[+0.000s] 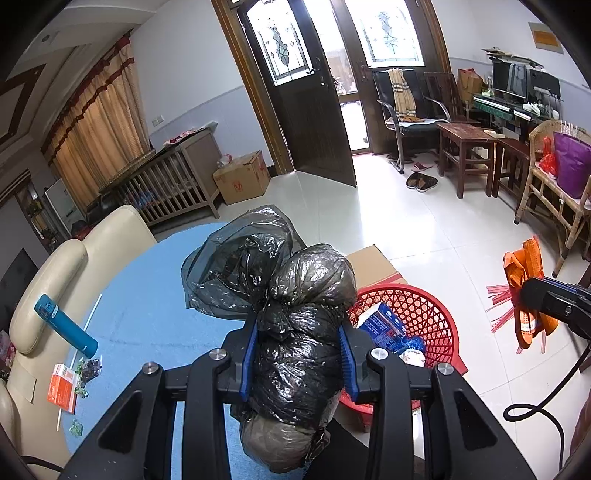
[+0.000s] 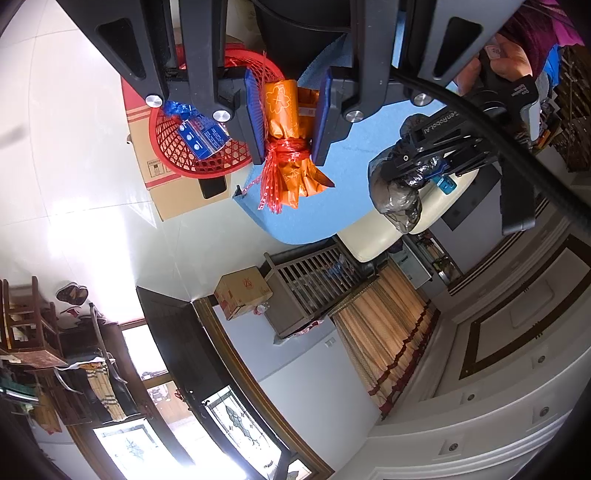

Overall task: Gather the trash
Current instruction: 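Carry the black bags and orange wrapper over the red basket with both tools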

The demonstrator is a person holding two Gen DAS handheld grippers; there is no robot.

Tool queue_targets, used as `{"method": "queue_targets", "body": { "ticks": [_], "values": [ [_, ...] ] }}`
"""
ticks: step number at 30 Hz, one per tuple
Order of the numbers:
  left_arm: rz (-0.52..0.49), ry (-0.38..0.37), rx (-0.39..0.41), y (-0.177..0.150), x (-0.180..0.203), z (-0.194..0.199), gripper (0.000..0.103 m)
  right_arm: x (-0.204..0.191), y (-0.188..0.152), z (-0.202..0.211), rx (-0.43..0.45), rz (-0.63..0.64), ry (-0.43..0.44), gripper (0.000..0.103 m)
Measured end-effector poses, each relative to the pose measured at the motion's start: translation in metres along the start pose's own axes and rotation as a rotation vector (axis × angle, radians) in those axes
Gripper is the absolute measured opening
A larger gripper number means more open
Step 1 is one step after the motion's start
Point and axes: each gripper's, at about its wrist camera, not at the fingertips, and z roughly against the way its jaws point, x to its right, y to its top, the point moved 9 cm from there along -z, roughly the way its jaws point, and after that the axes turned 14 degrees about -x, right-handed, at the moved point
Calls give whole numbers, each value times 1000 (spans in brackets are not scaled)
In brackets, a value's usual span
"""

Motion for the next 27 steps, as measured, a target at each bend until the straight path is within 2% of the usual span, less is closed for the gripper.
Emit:
{"method": "queue_targets", "body": {
  "ticks": [27],
  "values": [
    [-19, -14, -54, 0, 5, -29, 39, 4, 0, -12, -27, -47, 9, 27]
  ]
}}
